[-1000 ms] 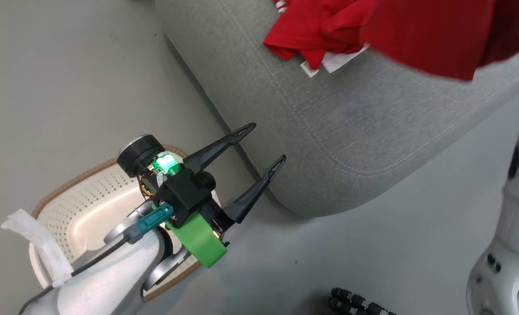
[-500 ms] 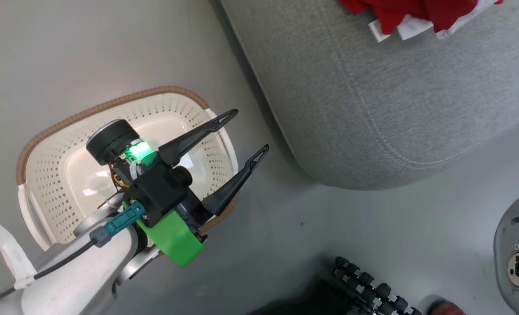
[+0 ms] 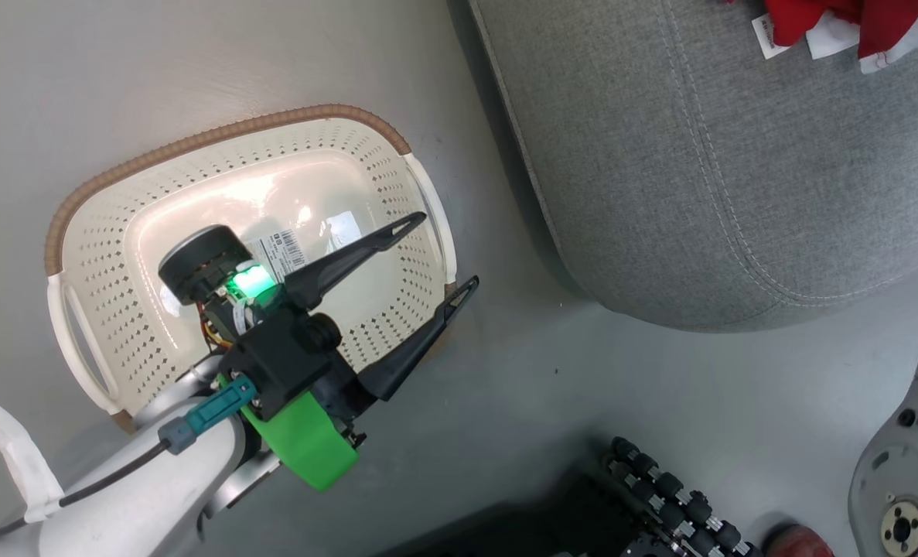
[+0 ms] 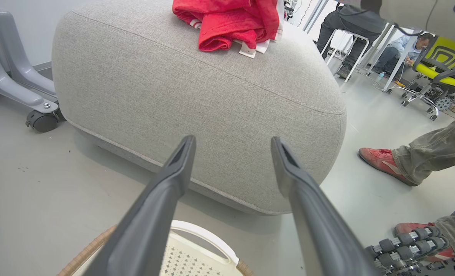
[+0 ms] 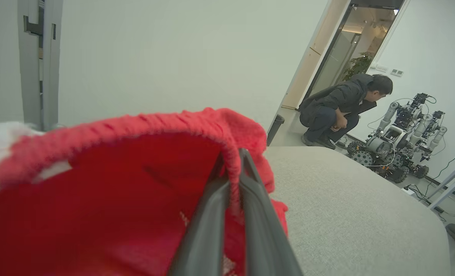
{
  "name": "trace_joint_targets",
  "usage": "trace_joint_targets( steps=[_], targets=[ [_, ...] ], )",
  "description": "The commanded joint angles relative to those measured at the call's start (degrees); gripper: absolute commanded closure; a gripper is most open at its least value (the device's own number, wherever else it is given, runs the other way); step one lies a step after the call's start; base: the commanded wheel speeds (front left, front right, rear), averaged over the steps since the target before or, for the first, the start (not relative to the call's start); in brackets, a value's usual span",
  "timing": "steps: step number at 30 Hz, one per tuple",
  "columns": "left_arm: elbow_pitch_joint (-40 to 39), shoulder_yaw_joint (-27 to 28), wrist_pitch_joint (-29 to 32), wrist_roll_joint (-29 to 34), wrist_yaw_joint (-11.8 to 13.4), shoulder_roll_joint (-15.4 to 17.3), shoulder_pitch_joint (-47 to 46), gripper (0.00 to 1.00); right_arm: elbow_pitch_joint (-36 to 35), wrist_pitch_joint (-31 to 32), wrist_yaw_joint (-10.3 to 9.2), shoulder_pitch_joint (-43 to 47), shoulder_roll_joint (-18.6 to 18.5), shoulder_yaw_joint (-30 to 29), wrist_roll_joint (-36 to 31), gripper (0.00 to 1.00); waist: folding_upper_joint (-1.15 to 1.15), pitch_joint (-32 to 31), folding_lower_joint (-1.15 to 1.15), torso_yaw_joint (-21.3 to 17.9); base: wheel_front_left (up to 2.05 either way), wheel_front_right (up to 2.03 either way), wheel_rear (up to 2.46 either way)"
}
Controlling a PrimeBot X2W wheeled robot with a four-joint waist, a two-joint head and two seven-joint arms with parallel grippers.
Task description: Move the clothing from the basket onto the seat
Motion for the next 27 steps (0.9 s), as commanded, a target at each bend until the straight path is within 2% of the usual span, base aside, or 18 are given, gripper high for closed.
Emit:
trace_joint_targets(
  steps=[1,2,3,4,11,17,22,27],
  targets=[
    [0.0,-0.4,-0.5,-0.1,0.1,0.3,0.4,0.0,0.2,-0.2,-0.03,1.4,-0.1,0.4,-0.5,1.0,0.0,-0.4,-0.01,-0.2,0.0,0.0,0.0],
    [0.2,-0.6,-0.6,-0.3,0.1,0.2,0.7,0.0,0.1,-0.2,-0.03,2.3,0.1,0.5,-0.7,0.76,0.0,-0.7,-0.01,-0.2,0.0,0.0,0.0],
    [0.3,-0.7,-0.6,-0.3,0.1,0.1,0.9,0.0,-0.1,-0.2,-0.03,3.1,0.3,0.7,-1.1,0.76,0.0,-1.0,-0.01,-0.3,0.0,0.0,0.0],
    [0.4,-0.9,-0.7,-0.4,0.1,0.0,1.1,0.0,-0.4,-0.2,-0.03,3.9,0.5,0.9,-1.3,0.0,0.0,-1.3,-0.01,-0.4,0.0,0.0,0.0],
    [2.1,-1.3,-1.8,-1.0,0.5,-1.1,1.9,0.0,-6.5,-0.2,-0.03,10.8,1.4,1.2,-0.1,0.0,0.0,-5.0,-0.01,-0.7,0.0,0.0,0.0],
    [5.3,-0.4,-3.5,-2.5,1.3,-2.7,3.5,0.0,-10.7,-0.2,-0.03,20.0,1.6,6.2,2.5,0.0,0.0,-10.5,-0.01,-0.4,0.0,0.0,0.0],
    [9.3,1.5,-4.6,-5.7,1.4,-6.0,5.9,0.0,-12.3,-0.2,-0.03,27.7,1.5,12.2,4.9,0.0,0.0,-16.0,-0.01,2.1,0.0,0.0,0.0],
    [12.9,6.4,-5.0,-8.2,2.0,-9.6,8.8,0.0,-11.9,-0.2,-0.05,33.0,1.5,18.2,6.7,0.0,0.0,-21.2,-0.01,5.7,0.0,0.0,0.0]
  ],
)
